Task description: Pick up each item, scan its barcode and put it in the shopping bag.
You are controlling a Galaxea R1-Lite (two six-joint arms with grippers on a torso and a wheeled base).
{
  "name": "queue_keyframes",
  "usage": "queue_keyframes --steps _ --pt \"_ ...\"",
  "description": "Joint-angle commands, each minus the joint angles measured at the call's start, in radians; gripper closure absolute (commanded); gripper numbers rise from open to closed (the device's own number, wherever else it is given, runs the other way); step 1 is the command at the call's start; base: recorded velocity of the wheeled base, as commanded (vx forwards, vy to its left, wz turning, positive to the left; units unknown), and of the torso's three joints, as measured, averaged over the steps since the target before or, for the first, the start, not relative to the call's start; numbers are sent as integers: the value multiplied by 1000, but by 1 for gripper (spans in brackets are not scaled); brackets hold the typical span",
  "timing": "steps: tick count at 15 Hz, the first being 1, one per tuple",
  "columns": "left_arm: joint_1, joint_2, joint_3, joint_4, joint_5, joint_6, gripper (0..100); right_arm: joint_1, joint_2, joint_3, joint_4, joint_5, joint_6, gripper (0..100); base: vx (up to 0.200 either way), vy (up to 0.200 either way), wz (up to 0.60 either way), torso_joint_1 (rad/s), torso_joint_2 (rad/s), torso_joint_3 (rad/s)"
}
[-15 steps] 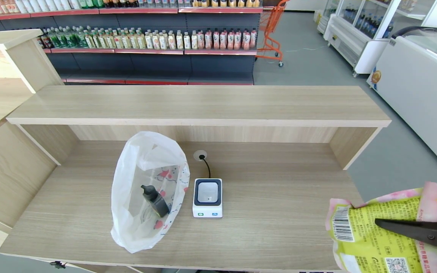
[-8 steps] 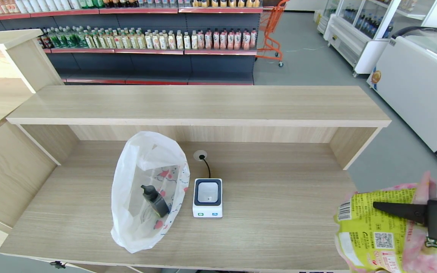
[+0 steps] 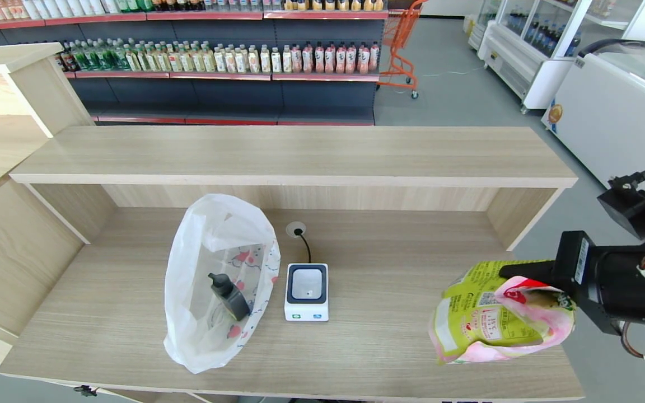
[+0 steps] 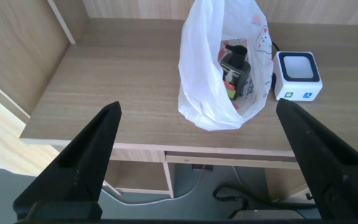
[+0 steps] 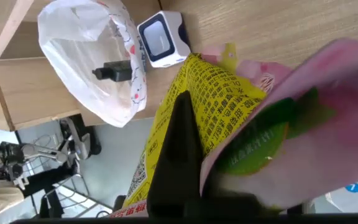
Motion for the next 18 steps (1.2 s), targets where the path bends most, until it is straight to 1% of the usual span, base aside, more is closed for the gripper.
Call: queue_keyframes --steps 1,6,12,14,18 --pt "0 1 0 0 0 0 0 8 14 -4 -1 -1 1 100 0 0 0 0 0 0" --pt "0 1 0 0 0 2 0 5 -10 23 0 -1 7 100 0 0 0 0 0 0" --pt "0 0 0 0 -1 -1 0 8 -3 26 -1 -4 27 100 0 200 0 4 3 2" --pt "0 1 0 0 -1 -1 0 11 11 23 -1 -22 27 100 0 200 0 -5 -2 5" --pt "0 0 0 0 -1 0 0 4 108 3 -6 -85 38 100 0 200 0 1 0 2"
